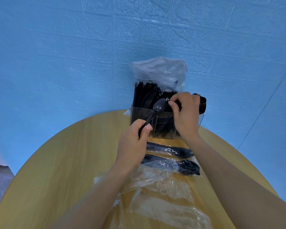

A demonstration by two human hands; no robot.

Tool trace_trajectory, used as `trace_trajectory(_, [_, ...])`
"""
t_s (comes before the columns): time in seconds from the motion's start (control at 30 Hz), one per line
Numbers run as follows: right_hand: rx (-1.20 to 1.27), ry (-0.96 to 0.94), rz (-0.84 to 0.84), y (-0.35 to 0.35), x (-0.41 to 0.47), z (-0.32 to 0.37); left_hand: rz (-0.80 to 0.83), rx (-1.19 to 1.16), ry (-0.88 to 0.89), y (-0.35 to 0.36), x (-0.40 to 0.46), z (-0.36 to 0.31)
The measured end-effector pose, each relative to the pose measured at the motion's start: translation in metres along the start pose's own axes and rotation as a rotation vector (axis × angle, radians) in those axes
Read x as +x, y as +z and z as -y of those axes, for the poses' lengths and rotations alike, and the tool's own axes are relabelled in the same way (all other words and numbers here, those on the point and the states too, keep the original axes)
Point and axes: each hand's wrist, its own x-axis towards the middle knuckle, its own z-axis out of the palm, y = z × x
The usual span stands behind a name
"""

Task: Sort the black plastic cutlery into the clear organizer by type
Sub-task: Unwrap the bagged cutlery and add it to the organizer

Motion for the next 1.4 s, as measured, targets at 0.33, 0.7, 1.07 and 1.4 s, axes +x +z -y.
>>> trace_trajectory(0.33, [0.275, 0.088, 0.108, -0.032, -0.013, 0.03, 0.037, 0.01, 0.027, 0.004, -0.001, -0.003])
trace_trajectory(0.7, [0.626, 0.381, 0.056, -0.076, 0.0, 0.01, 0.143, 0.216, 0.12, 0.03, 0.018, -0.027])
trace_trajectory(1.07, [0.483, 0.3, -0.296, -0.11, 0.026, -0.029, 0.167, 0.54, 0.305, 0.063, 0.046, -0.023])
trace_trajectory(1.4, [0.269, 0.155, -0.09, -0.075, 0.022, -0.034, 0.183, 0.698, 0.383, 0.068, 0.047, -0.009])
